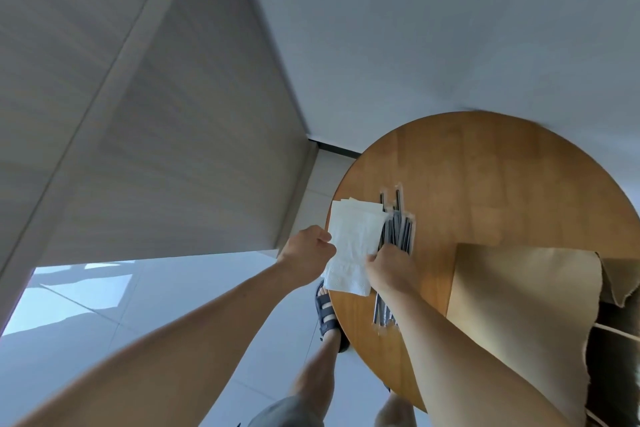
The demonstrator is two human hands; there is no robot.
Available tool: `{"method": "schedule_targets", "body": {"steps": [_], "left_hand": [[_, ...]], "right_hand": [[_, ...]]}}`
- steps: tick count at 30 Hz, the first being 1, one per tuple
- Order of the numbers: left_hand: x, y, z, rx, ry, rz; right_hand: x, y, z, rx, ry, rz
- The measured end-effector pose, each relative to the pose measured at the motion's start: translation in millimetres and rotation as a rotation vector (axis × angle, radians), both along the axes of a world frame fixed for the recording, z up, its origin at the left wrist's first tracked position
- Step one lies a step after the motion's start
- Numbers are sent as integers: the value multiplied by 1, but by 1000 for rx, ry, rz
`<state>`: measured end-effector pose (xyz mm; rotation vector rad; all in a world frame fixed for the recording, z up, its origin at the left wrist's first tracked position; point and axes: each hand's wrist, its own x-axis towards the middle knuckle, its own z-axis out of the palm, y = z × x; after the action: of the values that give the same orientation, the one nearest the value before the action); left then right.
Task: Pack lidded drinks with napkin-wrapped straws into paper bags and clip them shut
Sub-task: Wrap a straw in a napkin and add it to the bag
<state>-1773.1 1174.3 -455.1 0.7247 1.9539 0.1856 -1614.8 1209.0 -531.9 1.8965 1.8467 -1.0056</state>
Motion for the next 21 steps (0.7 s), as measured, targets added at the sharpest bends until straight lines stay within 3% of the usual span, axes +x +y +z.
{"method": "schedule_targets", "body": {"steps": [7,15,21], "left_hand": [[2,-2,-1,-2,0,-17],[4,-11,-7,-2,-35,38],[5,-13,-11,-4,-20,27]], "right_hand": [[4,-1,-1,12,69,-135],[3,-2,-12,-4,84,-79],[4,-9,-3,128,205,-157]]}}
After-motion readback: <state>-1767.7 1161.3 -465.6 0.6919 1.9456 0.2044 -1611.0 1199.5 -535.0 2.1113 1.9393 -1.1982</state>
